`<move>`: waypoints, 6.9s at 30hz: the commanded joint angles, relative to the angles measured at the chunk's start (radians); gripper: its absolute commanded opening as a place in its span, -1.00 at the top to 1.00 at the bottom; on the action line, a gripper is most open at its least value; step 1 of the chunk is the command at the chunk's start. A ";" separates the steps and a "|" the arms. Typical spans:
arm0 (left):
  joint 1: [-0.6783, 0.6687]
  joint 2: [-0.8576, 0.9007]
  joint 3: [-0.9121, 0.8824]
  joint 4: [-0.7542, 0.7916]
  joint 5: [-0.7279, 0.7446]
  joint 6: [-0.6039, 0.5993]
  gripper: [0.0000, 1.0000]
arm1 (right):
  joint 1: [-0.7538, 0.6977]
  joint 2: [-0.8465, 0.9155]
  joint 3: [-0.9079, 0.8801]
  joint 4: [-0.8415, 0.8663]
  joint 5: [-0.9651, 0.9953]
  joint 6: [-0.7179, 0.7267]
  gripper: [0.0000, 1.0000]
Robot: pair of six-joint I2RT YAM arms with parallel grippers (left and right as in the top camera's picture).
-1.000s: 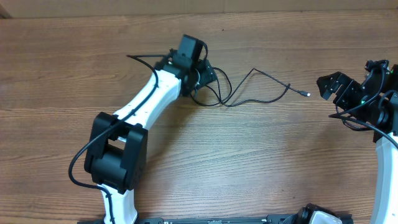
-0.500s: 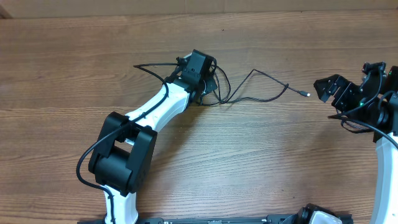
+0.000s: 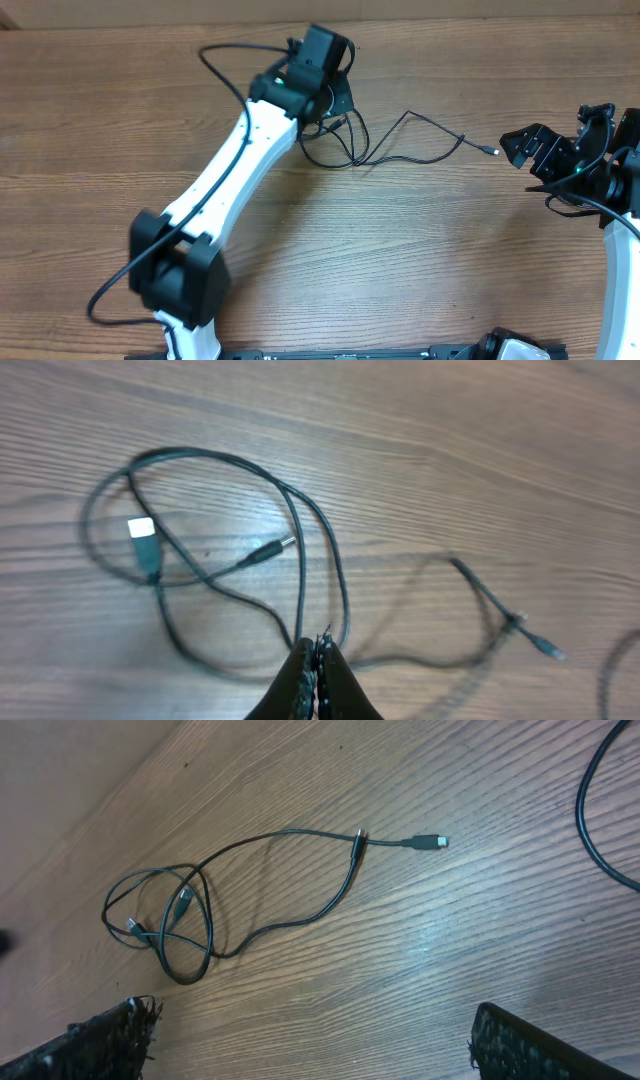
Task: Untangle cables
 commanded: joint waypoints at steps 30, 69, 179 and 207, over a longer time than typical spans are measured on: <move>0.027 0.354 0.042 0.045 -0.076 -0.163 0.75 | 0.005 0.093 0.008 -0.018 -0.009 0.003 -1.00; -0.052 -0.111 0.431 -0.094 0.488 0.561 0.92 | 0.035 0.093 0.008 0.052 -0.383 0.003 -1.00; 0.110 -0.354 0.430 0.130 0.801 0.398 0.92 | 0.679 0.281 0.011 1.485 -0.269 0.125 -0.48; 0.111 -0.373 0.430 0.106 0.893 0.283 0.91 | 0.671 0.280 0.011 1.328 0.842 0.420 -1.00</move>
